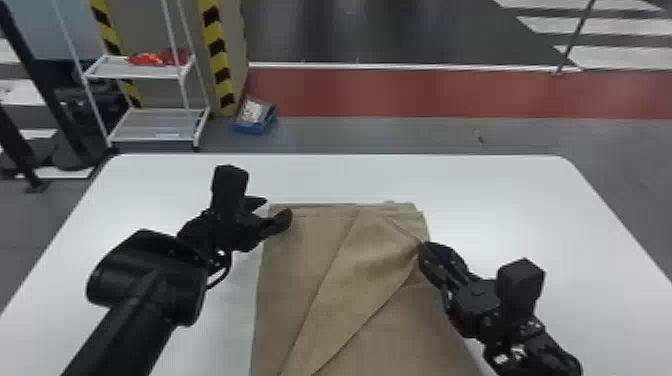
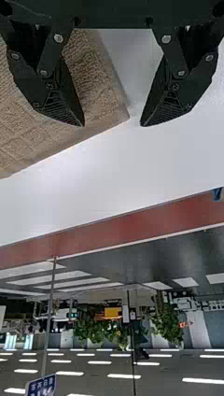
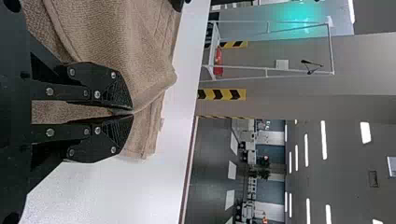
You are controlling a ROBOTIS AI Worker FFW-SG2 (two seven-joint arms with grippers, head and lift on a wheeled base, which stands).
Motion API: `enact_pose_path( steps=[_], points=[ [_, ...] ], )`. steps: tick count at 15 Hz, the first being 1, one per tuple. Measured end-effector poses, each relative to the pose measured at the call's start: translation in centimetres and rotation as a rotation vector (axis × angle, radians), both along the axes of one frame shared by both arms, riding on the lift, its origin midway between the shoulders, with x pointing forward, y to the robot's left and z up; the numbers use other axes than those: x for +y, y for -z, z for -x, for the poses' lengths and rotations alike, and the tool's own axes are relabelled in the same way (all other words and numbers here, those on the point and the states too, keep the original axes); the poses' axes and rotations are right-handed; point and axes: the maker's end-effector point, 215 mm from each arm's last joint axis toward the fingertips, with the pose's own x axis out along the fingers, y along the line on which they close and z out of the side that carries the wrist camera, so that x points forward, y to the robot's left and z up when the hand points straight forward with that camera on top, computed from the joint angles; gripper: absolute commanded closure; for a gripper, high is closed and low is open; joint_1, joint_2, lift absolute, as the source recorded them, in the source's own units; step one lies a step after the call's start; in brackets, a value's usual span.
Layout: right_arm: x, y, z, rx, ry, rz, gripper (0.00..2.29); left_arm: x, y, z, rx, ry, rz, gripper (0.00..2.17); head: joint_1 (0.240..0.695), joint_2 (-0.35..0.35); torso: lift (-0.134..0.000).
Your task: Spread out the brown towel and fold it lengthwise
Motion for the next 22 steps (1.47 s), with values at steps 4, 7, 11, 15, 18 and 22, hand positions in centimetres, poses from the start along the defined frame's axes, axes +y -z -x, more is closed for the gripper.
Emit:
enact_pose_path(
  steps=[4,7,11,15,18,22],
  points=[
    [0.0,-0.1,-0.1,-0.002,0.0,0.0,0.99,0.3,0.6,0.2,0.012,0.0,-0.007,0.52,0.695,-0.017,-0.125],
    [0.0,-0.2,-0.2,-0.004,0.0,0.002,0.99,0.2,0.8,0.2,0.017,0.002,-0.004,0.58,0.695,-0.017,-0.125],
    [-0.1,-0.1,-0.3,-0.002,0.001,0.003,1.0,0.1,0.4,0.0,0.002,-0.001,0.009,0.91,0.695,-0.02,-0.125],
    [-0.4,0.1,-0.3,0.004,0.004,0.005,0.99,0.0,0.4,0.3,-0.002,-0.002,0.016,0.92,0.695,-0.023,-0.125],
    [-0.3,0.1,-0.4,0.004,0.004,0.005,0.99,-0.3,0.2,0.6,-0.002,0.001,0.034,1.44,0.695,-0.025,-0.125],
    [-1.2,-1.1,-0.9,-0.006,0.015,0.018,1.0,1.2,-1.3,1.7,0.018,-0.057,0.09,1.44,0.695,-0.022,-0.125]
  ],
)
